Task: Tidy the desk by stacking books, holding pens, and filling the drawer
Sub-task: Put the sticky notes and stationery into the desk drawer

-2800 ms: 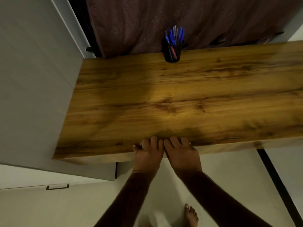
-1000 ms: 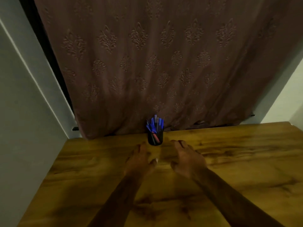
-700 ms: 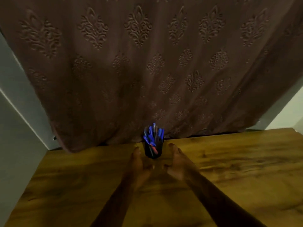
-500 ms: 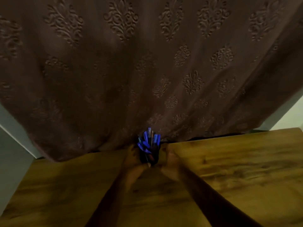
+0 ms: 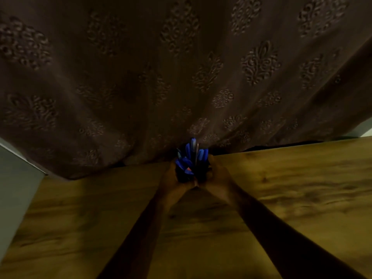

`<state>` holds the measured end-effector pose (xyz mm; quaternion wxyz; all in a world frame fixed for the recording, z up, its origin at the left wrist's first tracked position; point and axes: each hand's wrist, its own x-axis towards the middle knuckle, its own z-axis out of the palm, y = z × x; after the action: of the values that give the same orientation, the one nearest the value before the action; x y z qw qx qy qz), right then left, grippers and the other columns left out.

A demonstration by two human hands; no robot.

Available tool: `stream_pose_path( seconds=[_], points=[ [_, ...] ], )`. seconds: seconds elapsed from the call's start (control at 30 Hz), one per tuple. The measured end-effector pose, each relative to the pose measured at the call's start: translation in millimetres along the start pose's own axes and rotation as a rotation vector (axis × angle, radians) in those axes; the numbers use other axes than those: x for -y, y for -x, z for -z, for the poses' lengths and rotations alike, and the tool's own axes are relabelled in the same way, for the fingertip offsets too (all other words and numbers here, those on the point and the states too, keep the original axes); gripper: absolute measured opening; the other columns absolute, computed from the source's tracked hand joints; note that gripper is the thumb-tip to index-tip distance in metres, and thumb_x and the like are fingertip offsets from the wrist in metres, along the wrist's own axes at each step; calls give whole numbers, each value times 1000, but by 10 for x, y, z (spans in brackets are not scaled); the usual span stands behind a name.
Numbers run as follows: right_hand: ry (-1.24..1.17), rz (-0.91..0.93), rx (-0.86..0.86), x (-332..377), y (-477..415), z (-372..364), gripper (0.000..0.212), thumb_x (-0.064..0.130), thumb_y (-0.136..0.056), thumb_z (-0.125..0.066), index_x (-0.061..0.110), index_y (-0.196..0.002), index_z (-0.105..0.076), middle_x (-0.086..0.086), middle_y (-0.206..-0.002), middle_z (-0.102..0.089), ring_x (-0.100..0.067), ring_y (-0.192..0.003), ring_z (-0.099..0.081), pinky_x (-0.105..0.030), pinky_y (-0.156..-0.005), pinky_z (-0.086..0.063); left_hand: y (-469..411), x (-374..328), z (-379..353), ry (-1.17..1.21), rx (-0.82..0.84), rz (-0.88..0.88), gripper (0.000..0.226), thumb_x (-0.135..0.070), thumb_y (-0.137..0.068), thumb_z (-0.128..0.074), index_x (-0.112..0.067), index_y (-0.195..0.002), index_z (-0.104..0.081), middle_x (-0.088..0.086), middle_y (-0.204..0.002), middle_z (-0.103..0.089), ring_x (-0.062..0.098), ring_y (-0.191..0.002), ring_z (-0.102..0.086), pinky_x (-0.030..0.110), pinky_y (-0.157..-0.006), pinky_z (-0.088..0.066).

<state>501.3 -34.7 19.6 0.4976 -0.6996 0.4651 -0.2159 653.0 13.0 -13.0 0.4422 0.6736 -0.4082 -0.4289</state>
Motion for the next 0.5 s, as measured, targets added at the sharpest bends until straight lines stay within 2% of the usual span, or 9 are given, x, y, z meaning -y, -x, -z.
stream_pose_path(
  seconds=[0.07,0.13,0.2,0.33,0.43,0.5],
  points=[
    [28,4,9,-53,5,-6,53,1,-84,-73,23,-128,-53,12,-110,-60,-12,-105,-60,-21,-81,-51,46,25,-24,48,6,-6,67,7,-65,-85,-35,-109,-56,-9,-109,-68,22,-110,-66,37,-86,-56],
    [-85,7,18,-99,99,11,70,-8,-78,-75,35,-125,-47,19,-110,-58,-7,-109,-60,-18,-79,-54,100,48,-25,90,16,-11,67,-4,-58,-91,-33,-109,-59,-4,-108,-72,23,-108,-68,39,-84,-58],
    [-139,4,-4,-107,168,25,73,-6,-77,-78,36,-126,-45,21,-109,-57,0,-104,-60,-12,-74,-53,181,27,-23,100,16,-13,71,-20,-49,-94,-32,-111,-61,-2,-108,-74,19,-105,-70,40,-83,-59],
    [-114,55,-51,-115,317,97,74,3,-76,-82,41,-128,-45,25,-113,-55,15,-100,-54,-5,-75,-47,329,-54,-47,54,12,-44,69,-5,-60,-91,-23,-119,-60,-8,-106,-72,9,-100,-70,29,-80,-59],
    [-104,66,-99,-157,422,110,75,2,-73,-84,51,-119,-49,21,-116,-62,13,-107,-57,-13,-84,-52,438,-142,-90,31,10,-81,65,2,-62,-89,-23,-115,-60,-14,-98,-70,-7,-88,-68,15,-69,-54],
    [-123,89,-117,-195,484,140,76,1,-71,-85,47,-122,-52,15,-118,-66,6,-110,-61,-20,-88,-55,501,-196,-99,7,15,-96,62,3,-63,-88,-22,-112,-61,-13,-98,-70,-10,-85,-67,12,-67,-53]
  ],
)
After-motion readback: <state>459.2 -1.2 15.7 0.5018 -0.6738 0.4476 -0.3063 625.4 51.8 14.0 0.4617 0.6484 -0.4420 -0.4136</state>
